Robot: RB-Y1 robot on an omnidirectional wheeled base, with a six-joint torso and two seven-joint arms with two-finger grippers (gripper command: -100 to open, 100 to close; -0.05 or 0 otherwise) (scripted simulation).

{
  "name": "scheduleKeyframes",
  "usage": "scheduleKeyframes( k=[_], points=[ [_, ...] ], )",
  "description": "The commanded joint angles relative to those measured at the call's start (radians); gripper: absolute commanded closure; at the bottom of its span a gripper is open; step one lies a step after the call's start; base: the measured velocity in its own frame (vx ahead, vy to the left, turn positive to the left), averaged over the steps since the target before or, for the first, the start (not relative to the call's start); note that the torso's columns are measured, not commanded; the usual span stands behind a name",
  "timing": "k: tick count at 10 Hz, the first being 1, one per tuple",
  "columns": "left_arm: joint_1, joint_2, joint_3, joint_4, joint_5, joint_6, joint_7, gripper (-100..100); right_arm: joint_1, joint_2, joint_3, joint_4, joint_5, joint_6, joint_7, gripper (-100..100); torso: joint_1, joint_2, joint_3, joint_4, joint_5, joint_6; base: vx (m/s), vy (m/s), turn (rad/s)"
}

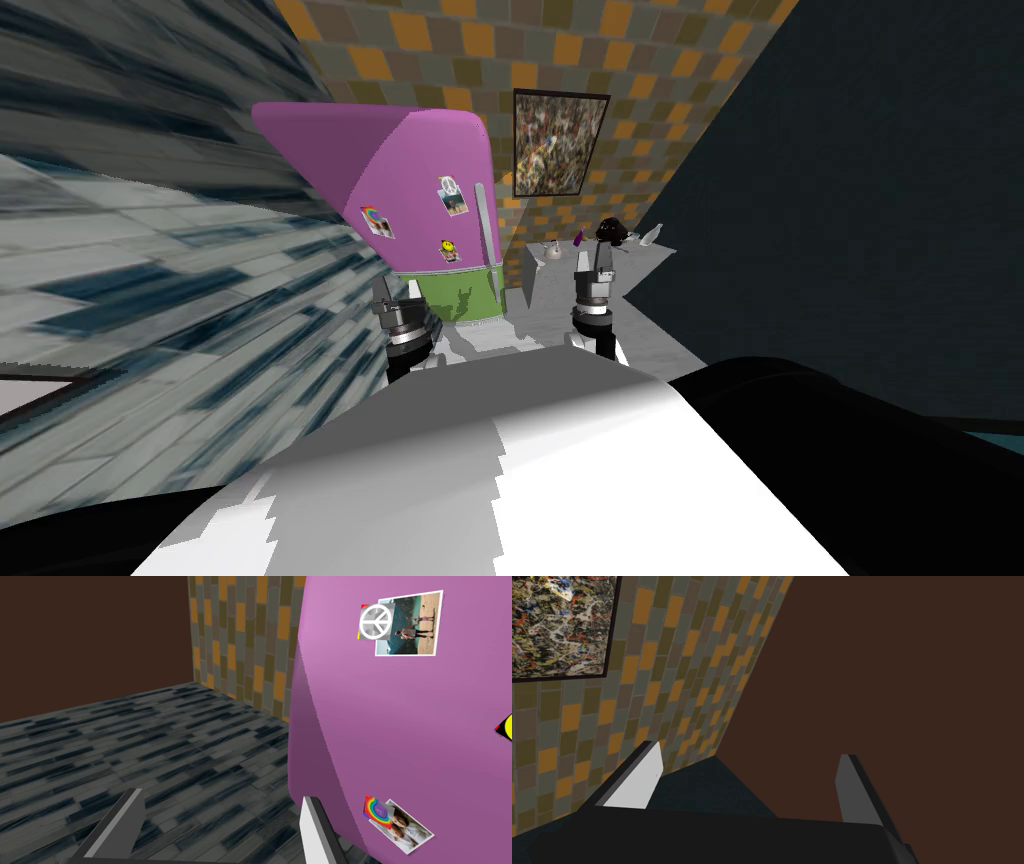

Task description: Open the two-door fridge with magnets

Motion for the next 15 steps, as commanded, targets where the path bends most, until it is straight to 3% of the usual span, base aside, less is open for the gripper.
scheduleKeyframes(
  k=[1, 9, 10, 12, 15],
  points=[
    [0.0, 0.0, 0.0, 0.0, 0.0, 0.0, 0.0, 0, 0.0, 0.0, 0.0, 0.0, 0.0, 0.0, 0.0, 0, 0.0, 0.04, -0.082, 0.041, 0.0, 0.0, 0.0, 0.0, 0.0],
    [0.0, 0.0, 0.0, 0.0, 0.0, 0.0, 0.0, 0, 0.0, 0.0, 0.0, 0.0, 0.0, 0.0, 0.0, 0, 0.0, 0.618, -1.234, 0.617, 0.0, 0.0, 0.0, 0.0, 0.0],
    [-0.003, 0.045, 0.001, 0.009, 0.0, -0.003, -0.002, -100, 0.0, 0.0, 0.0, 0.0, 0.0, 0.0, 0.0, 0, 0.0, 0.691, -1.382, 0.691, 0.0, 0.0, 0.027, -0.012, -0.001],
    [-0.008, 0.102, 0.004, 0.028, 0.001, -0.009, -0.006, -100, 0.0, 0.0, 0.0, 0.0, 0.0, 0.0, 0.0, 0, -0.001, 0.732, -1.472, 0.733, 0.0, 0.0, 0.068, -0.037, -0.001],
    [-0.02, 0.161, 0.01, 0.067, 0.003, -0.021, -0.014, -100, 0.0, 0.0, 0.0, 0.0, 0.0, 0.0, 0.0, 0, -0.001, 0.736, -1.477, 0.737, 0.0, 0.0, 0.111, -0.064, 0.001]
  ],
)
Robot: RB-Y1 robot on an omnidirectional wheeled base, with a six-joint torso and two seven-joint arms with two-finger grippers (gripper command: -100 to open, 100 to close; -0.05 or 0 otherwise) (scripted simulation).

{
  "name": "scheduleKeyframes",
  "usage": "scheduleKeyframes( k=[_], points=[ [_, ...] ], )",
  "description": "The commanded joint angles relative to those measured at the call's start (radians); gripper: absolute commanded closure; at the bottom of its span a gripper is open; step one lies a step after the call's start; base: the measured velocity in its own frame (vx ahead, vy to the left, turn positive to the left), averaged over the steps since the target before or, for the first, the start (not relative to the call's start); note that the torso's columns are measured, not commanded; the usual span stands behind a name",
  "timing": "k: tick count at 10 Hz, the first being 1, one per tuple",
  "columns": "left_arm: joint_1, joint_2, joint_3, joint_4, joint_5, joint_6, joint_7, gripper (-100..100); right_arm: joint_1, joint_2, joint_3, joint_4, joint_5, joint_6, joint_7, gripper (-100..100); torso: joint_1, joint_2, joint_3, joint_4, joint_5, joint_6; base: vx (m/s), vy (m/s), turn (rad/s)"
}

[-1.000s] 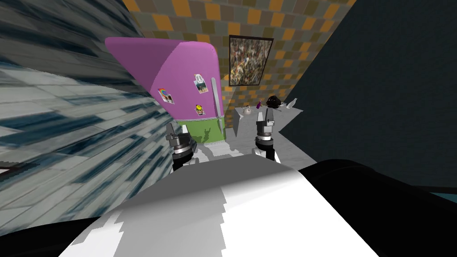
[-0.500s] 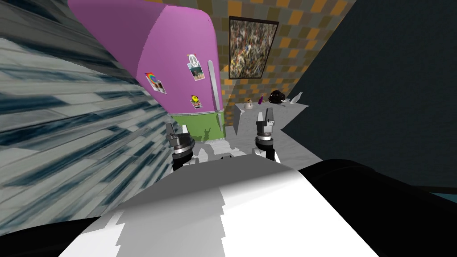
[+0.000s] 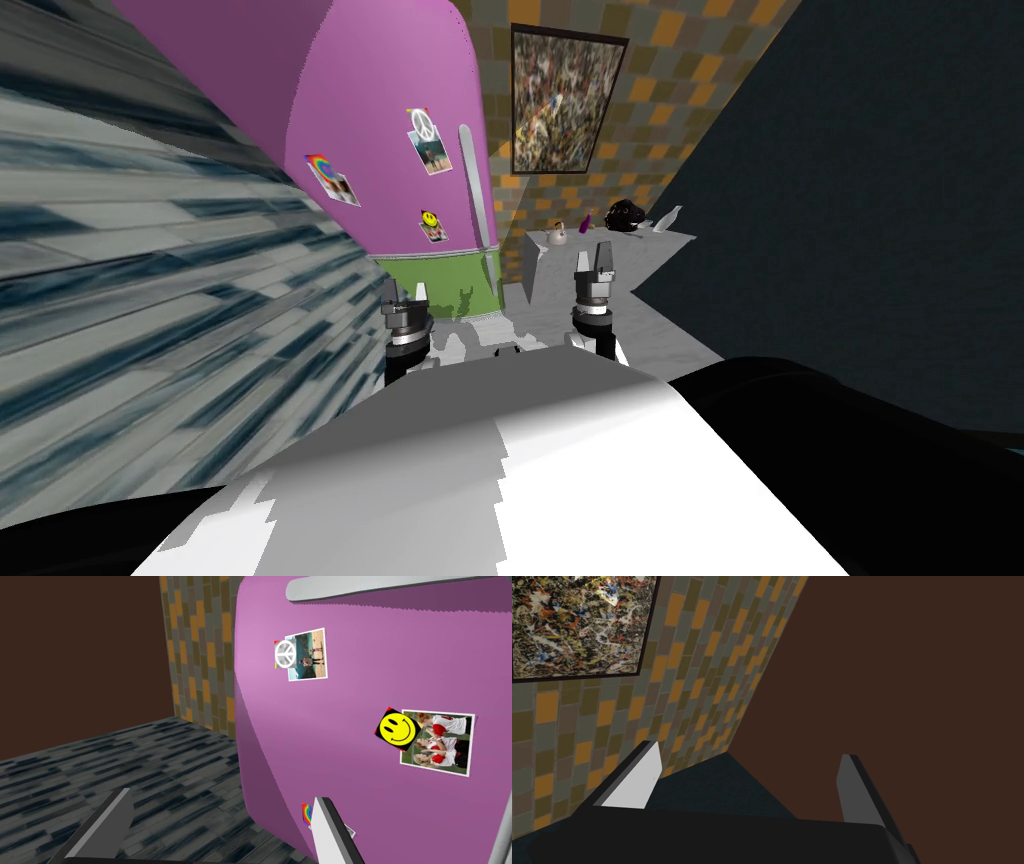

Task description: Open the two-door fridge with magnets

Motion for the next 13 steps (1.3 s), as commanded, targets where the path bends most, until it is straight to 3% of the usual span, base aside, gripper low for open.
scheduleKeyframes(
  k=[1, 4, 10, 13],
  points=[
    [-0.021, 0.05, 0.008, 0.053, 0.002, -0.012, -0.012, -100, 0.0, 0.0, 0.0, 0.0, 0.0, 0.0, 0.0, 0, 0.001, 0.001, 0.0, 0.0, 0.0, 0.0, 0.176, -0.074, -0.001],
    [-0.035, 0.061, 0.015, 0.098, 0.003, -0.027, -0.022, -100, 0.0, 0.0, 0.0, 0.0, 0.0, 0.0, 0.0, 0, 0.001, 0.002, 0.001, 0.001, 0.0, 0.0, 0.165, -0.079, 0.001],
    [-0.07, 0.022, 0.034, 0.214, 0.008, -0.068, -0.048, -100, 0.0, 0.0, 0.0, 0.0, 0.0, 0.0, 0.0, 0, 0.001, 0.001, 0.001, 0.0, 0.0, 0.0, 0.165, -0.081, 0.0],
    [-0.088, 0.031, 0.044, 0.274, 0.011, -0.088, -0.061, -100, 0.0, 0.0, 0.0, 0.0, 0.0, 0.0, 0.0, 0, 0.0, 0.002, 0.001, 0.001, 0.0, 0.0, 0.174, -0.096, 0.0]
  ],
)
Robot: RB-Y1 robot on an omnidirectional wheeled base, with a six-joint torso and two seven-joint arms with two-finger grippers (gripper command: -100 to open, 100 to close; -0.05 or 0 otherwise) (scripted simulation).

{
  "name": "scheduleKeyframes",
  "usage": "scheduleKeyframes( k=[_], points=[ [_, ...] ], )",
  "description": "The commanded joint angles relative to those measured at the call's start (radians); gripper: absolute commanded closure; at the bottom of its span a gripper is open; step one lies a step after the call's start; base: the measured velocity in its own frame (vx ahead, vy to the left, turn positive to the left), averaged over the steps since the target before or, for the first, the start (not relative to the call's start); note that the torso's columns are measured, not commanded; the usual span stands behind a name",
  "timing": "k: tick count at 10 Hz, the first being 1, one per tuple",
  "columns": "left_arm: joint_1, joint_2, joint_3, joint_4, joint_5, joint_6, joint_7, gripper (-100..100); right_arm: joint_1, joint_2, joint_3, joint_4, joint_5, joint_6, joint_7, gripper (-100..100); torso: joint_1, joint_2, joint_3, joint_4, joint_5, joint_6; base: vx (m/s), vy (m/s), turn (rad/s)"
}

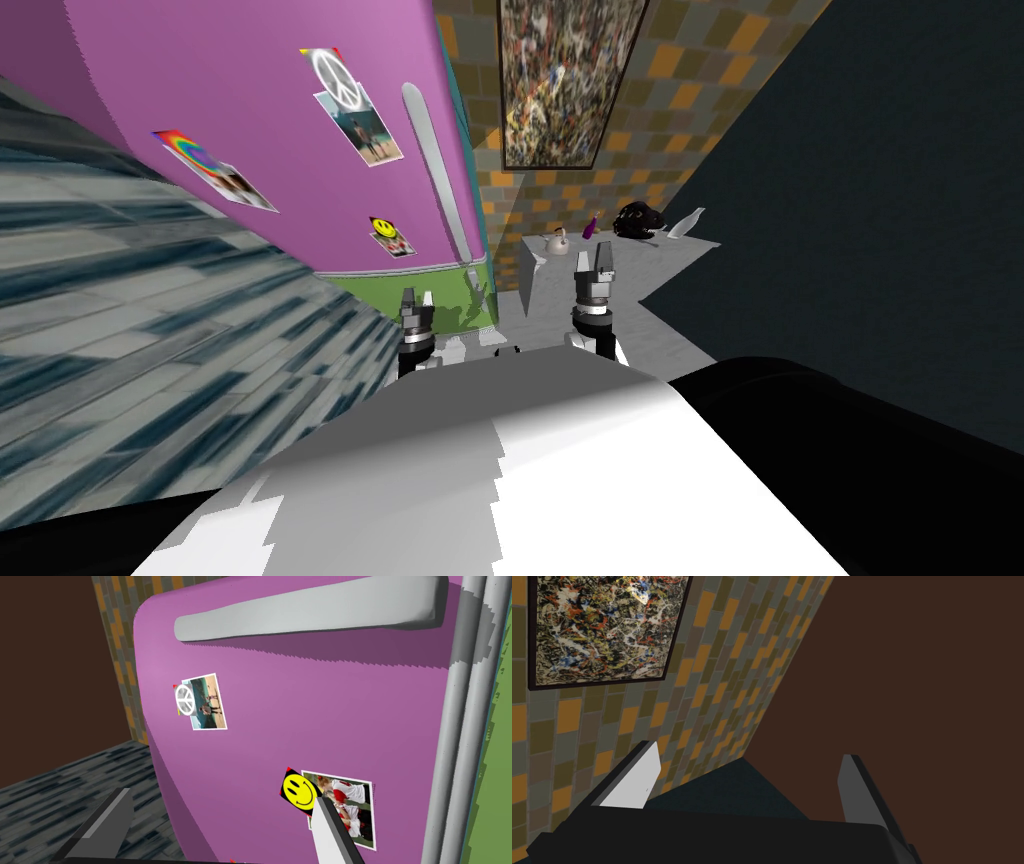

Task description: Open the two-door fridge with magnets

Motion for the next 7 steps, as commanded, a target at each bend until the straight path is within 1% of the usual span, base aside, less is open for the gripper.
scheduleKeyframes(
  k=[1, 2, 4, 5, 6, 7],
  points=[
    [-0.018, 0.014, 0.009, 0.061, 0.002, -0.02, -0.015, -100, 0.0, 0.0, 0.0, 0.0, 0.0, 0.0, 0.0, 0, 0.0, -0.001, 0.0, 0.0, 0.0, 0.0, 0.214, -0.088, 0.001],
    [-0.022, 0.017, 0.011, 0.074, 0.002, -0.025, -0.018, -100, 0.0, 0.0, 0.0, 0.0, 0.0, 0.0, 0.0, 0, 0.001, -0.002, -0.001, -0.001, 0.0, 0.0, 0.191, -0.108, -0.003],
    [-0.03, 0.019, 0.015, 0.101, 0.004, -0.035, -0.024, -100, 0.0, 0.0, 0.0, 0.0, 0.0, 0.0, 0.0, 0, 0.0, 0.003, 0.002, 0.001, 0.0, 0.0, 0.129, -0.092, 0.002],
    [-0.039, 0.017, 0.02, 0.13, 0.005, -0.045, -0.03, -100, 0.0, 0.0, 0.0, 0.0, 0.0, 0.0, 0.0, 0, 0.002, 0.003, 0.002, 0.001, 0.001, 0.0, 0.158, -0.077, -0.003],
    [-0.044, 0.014, 0.023, 0.145, 0.005, -0.05, -0.034, -100, 0.0, 0.0, 0.0, 0.0, 0.0, 0.0, 0.0, 0, 0.002, 0.0, 0.0, 0.0, 0.001, 0.0, 0.18, -0.09, -0.001],
    [-0.053, 0.003, 0.028, 0.175, 0.007, -0.062, -0.04, -100, 0.0, 0.0, 0.0, 0.0, 0.0, 0.0, 0.0, 0, 0.0, -0.002, -0.001, -0.001, 0.0, 0.0, 0.229, -0.103, 0.001]
  ],
)
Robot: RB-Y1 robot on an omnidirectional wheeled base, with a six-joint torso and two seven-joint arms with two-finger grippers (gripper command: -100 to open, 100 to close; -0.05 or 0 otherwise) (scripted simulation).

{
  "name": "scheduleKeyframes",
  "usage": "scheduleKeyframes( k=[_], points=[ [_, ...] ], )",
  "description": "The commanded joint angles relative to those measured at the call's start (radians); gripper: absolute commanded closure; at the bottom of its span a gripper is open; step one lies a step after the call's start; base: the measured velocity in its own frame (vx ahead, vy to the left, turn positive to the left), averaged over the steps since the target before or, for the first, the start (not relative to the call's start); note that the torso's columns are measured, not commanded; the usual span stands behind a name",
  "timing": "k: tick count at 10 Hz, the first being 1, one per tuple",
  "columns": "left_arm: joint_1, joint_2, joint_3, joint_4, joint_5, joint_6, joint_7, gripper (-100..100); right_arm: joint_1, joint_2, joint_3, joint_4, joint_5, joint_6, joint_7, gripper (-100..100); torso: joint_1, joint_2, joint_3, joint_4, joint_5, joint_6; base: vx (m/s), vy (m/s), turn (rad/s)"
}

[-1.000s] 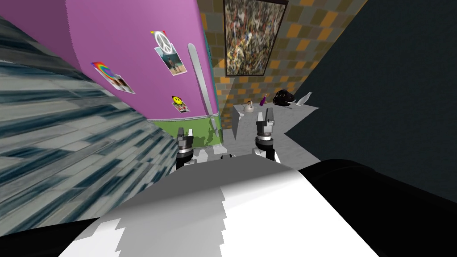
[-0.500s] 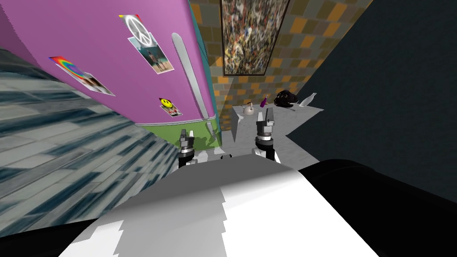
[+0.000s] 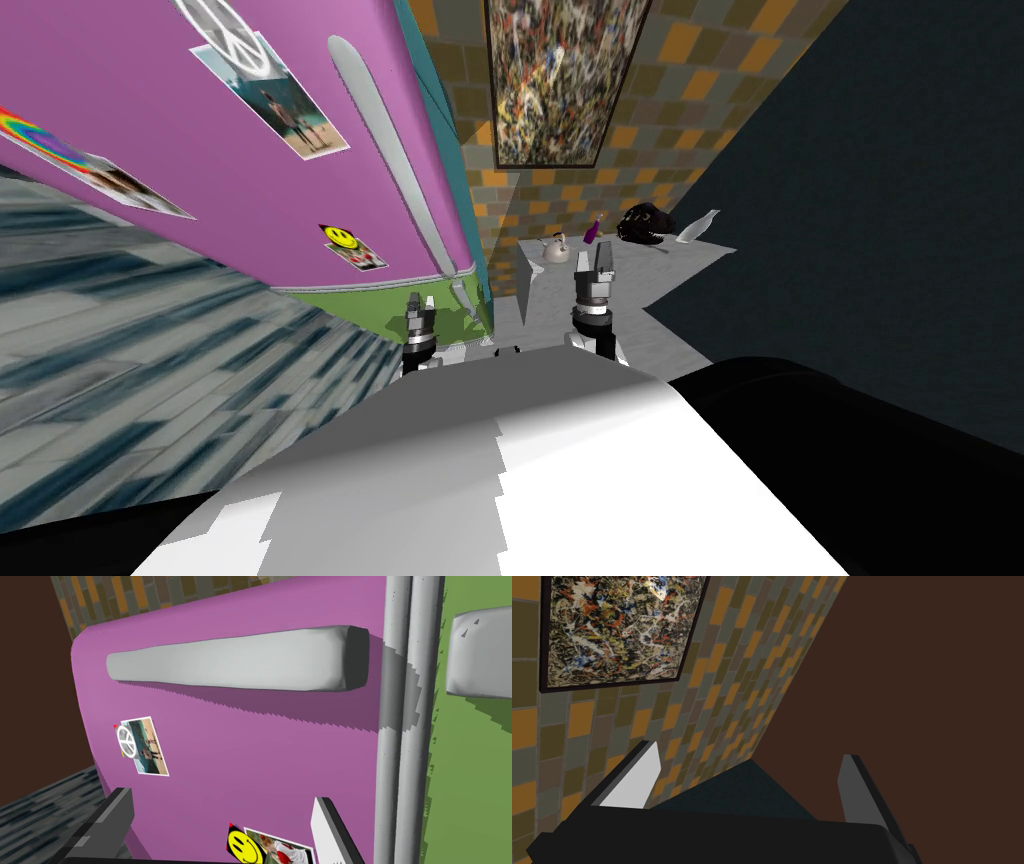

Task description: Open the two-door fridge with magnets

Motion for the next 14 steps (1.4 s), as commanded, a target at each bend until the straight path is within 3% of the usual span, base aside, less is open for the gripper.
scheduleKeyframes(
  k=[1, 5, 6, 10, 11, 12, 14],
  points=[
    [-0.019, -0.021, 0.009, 0.056, 0.002, -0.021, -0.013, -100, 0.0, 0.0, 0.0, 0.0, 0.0, 0.0, 0.0, 0, -0.001, -0.002, -0.001, -0.001, 0.0, 0.0, 0.247, -0.126, 0.0],
    [-0.039, -0.109, 0.021, 0.122, 0.005, -0.046, -0.029, -100, 0.0, 0.0, 0.0, 0.0, 0.0, 0.0, 0.0, 0, 0.001, 0.004, 0.003, 0.001, 0.001, 0.001, 0.173, -0.087, 0.02],
    [-0.034, -0.097, 0.022, 0.113, 0.005, -0.047, -0.028, -100, 0.0, 0.0, 0.0, 0.0, 0.0, 0.0, 0.0, 0, 0.001, -0.003, -0.001, -0.001, 0.001, 0.007, 0.022, -0.024, 0.016],
    [-0.05, -0.088, 0.033, 0.043, 0.008, 0.037, -0.021, -100, 0.0, 0.0, 0.0, 0.0, 0.0, 0.0, 0.0, 0, 0.001, -0.001, 0.0, 0.0, 0.0, 0.001, 0.021, -0.009, 0.007],
    [-0.044, -0.089, 0.031, 0.05, 0.008, 0.025, -0.021, -100, 0.0, 0.0, 0.0, 0.0, 0.0, 0.0, 0.0, 0, 0.001, -0.001, -0.001, 0.001, 0.0, 0.001, 0.002, -0.005, 0.012],
    [-0.043, -0.093, 0.029, 0.075, 0.007, -0.001, -0.025, 100, 0.0, 0.0, 0.0, 0.0, 0.0, 0.0, 0.0, 0, 0.002, -0.001, -0.001, 0.0, 0.0, 0.001, -0.012, 0.008, -0.018],
    [-0.036, -0.098, 0.024, 0.106, 0.006, -0.04, -0.028, 100, 0.0, 0.0, 0.0, 0.0, 0.0, 0.0, 0.0, 0, 0.0, 0.003, 0.001, 0.002, -0.001, 0.0, -0.024, 0.012, -0.009]
  ],
)
